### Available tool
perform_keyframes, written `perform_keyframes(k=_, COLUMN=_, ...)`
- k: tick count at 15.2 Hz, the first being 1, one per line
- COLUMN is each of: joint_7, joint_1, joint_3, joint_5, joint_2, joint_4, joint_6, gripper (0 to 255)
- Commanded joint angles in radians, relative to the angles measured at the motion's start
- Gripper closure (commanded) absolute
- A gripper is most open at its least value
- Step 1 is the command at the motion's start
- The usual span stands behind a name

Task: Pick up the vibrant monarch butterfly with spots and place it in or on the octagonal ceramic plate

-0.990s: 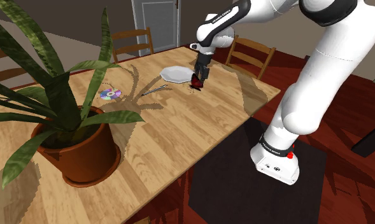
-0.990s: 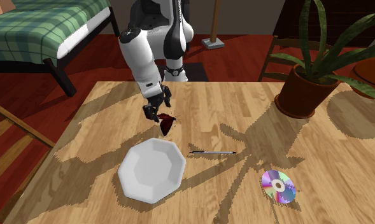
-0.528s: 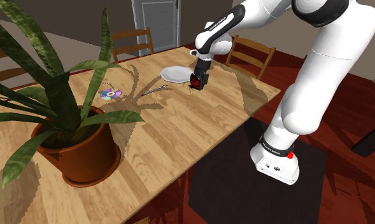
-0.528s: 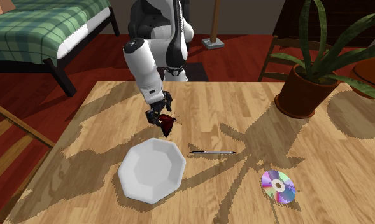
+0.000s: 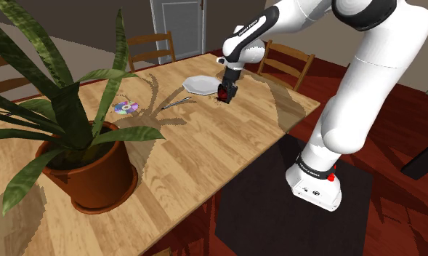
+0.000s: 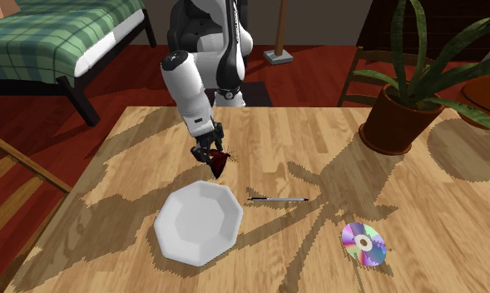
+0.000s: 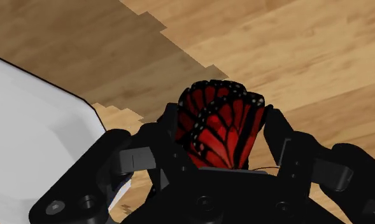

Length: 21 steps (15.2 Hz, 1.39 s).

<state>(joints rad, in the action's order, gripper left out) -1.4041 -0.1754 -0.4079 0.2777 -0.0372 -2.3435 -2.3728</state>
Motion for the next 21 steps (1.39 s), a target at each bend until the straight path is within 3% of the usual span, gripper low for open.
perform_keyframes(k=1, joint_7=0.000, joint_1=-0.001, joint_3=0.002, joint_5=0.000, joint_2=-0.003, joint_4=-0.004, joint_6=0.003, gripper=255)
perform_keyframes(k=9, joint_7=0.000, joint_1=-0.001, joint_3=0.001, joint_5=0.000, joint_2=-0.002, joint_4=-0.004, joint_6=0.004, gripper=255)
perform_keyframes(k=21, joint_7=0.084, joint_1=0.002, joint_3=0.000, joint_5=-0.091, joint_2=0.109, joint_4=0.054, joint_6=0.153, gripper=255)
